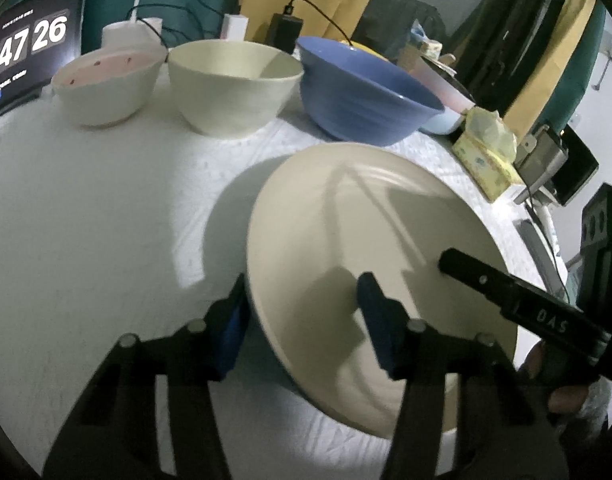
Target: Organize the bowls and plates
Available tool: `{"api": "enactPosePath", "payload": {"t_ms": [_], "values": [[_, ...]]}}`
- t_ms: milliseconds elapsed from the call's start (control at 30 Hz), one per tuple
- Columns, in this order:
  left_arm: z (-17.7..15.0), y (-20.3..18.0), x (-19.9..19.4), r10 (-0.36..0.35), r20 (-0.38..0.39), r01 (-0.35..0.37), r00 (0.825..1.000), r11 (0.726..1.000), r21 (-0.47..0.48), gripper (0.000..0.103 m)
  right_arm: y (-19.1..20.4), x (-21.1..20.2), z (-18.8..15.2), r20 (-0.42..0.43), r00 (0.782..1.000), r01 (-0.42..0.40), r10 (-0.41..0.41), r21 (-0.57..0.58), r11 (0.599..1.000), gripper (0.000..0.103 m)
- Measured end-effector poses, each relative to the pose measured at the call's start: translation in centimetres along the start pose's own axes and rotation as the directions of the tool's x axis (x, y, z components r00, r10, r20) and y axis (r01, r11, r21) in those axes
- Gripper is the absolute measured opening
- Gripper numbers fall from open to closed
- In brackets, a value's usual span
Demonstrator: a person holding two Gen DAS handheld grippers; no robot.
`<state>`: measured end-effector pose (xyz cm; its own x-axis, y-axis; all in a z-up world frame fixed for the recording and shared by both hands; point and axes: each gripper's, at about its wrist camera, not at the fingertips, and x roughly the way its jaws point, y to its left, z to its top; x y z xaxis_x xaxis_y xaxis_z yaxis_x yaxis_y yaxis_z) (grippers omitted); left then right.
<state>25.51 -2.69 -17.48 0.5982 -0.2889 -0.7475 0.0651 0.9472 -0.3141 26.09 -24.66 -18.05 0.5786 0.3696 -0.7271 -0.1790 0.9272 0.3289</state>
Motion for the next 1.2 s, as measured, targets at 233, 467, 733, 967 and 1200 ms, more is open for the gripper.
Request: {"api": "enactPosePath", "payload": {"t_ms": [233,467,733,967,1200], "values": [[-0.3,-0.1,-0.4,0.01,0.0,-0.01,1.0,1.0,0.003,0.054,0.0,-0.2,0.0,-0.001,1.0,0.006,-0.006,0.015,1.0,0.053],[-0.6,0.2,-1.3,0.018,0.018,-0.018,1.0,1.0,0.007,0.053,0.6,-0.8,-0.1,0.008,1.0,0.002,-0.002,0.008,1.0,0.052],[-0.7,1.1,-3.1,0.02,0.048,-0.02,0.999,1.0,-0.004,0.053,2.3,-1.7,-0.1,0.022,1.0,-0.004,0.004,-0.018,1.0,0.052],[-0.9,2.4,-4.4,0.024,0.069,-0.022,0.997,1.0,-0.022,0.053,4.1,-2.0,0.0,0.025,1.0,-0.012,0.013,-0.047,0.999,0.052],[-1.2,4.1,-5.6,0.025,0.09,-0.022,0.996,0.999,-0.045,0.053,6.2,-2.0,0.0,0.024,1.0,-0.016,0.018,-0.079,0.997,0.052]]}}
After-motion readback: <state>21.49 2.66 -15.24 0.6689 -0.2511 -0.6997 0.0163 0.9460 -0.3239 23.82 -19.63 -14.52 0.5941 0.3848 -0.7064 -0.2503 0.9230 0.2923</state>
